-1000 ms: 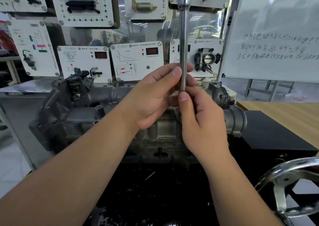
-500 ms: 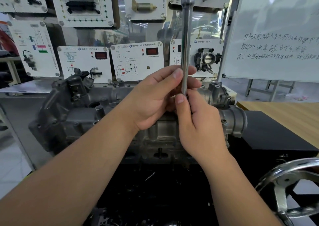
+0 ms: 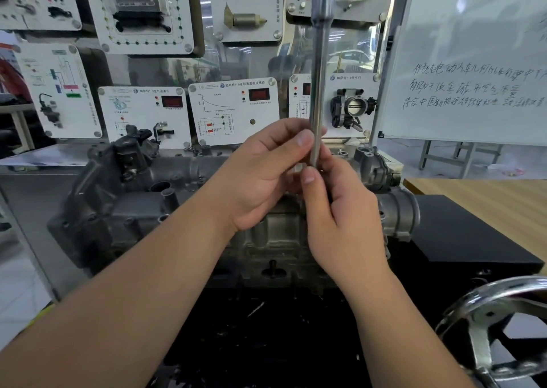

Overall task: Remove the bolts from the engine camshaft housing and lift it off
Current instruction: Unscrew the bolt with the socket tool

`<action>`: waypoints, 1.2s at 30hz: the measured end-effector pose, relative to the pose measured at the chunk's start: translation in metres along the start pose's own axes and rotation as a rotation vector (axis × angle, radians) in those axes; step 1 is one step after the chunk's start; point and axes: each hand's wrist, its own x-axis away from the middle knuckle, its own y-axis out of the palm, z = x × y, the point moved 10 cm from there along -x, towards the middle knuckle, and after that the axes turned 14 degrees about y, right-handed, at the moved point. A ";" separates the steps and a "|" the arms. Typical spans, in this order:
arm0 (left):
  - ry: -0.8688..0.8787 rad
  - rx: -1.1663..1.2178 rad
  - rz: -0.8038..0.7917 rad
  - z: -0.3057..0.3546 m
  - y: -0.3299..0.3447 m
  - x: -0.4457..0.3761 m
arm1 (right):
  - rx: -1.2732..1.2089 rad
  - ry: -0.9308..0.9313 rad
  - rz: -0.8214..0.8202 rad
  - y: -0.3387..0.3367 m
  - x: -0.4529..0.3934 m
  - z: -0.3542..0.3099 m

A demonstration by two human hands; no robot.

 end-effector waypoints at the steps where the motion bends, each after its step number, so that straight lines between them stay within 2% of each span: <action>1: -0.009 0.001 -0.013 0.000 0.001 0.000 | 0.012 -0.012 -0.007 0.000 0.000 -0.002; 4: -0.038 -0.032 -0.047 -0.001 0.003 0.002 | 0.035 0.000 -0.050 0.004 -0.001 -0.003; 8: -0.046 -0.001 -0.013 -0.003 0.000 0.001 | 0.054 0.009 -0.084 0.009 -0.001 -0.003; 12: -0.012 0.037 0.007 -0.001 -0.002 -0.001 | 0.076 0.001 -0.052 0.007 -0.001 -0.002; 16: 0.008 0.061 0.012 0.000 -0.002 -0.002 | -0.017 0.057 -0.024 0.005 -0.004 0.008; 22: -0.041 0.024 -0.039 -0.002 0.005 -0.001 | 0.000 0.041 -0.041 0.004 -0.003 0.003; 26: -0.070 -0.016 -0.019 -0.005 0.002 -0.001 | -0.011 0.048 -0.021 0.004 -0.002 0.003; 31: -0.023 0.063 0.047 -0.003 -0.003 -0.003 | -0.023 0.023 0.009 0.004 -0.003 0.002; 36: -0.033 0.001 -0.020 -0.005 0.000 -0.005 | -0.001 0.004 -0.003 0.002 -0.006 0.004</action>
